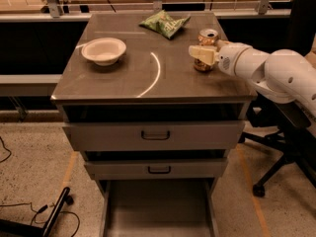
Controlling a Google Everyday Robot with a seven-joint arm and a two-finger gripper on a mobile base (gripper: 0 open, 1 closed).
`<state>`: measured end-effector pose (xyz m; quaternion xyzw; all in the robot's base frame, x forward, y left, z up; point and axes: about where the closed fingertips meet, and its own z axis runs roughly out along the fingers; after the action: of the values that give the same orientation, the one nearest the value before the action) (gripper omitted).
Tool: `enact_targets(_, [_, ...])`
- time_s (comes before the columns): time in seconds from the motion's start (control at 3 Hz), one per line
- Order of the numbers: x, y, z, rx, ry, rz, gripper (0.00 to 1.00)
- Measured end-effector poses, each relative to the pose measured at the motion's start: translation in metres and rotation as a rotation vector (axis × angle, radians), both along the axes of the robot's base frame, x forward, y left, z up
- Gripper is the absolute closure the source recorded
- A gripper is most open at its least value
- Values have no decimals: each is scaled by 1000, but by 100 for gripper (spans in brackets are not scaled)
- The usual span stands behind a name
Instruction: Place orange can into bottom drawer
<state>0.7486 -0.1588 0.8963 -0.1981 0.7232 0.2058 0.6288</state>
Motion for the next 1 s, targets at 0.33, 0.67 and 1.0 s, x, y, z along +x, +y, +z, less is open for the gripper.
enact_targets(0.33, [0, 3, 0, 1, 0, 4, 65])
enact_targets(0.67, [1, 5, 0, 1, 1, 7, 88])
enact_targets(1.0, [1, 8, -1, 1, 1, 11, 100])
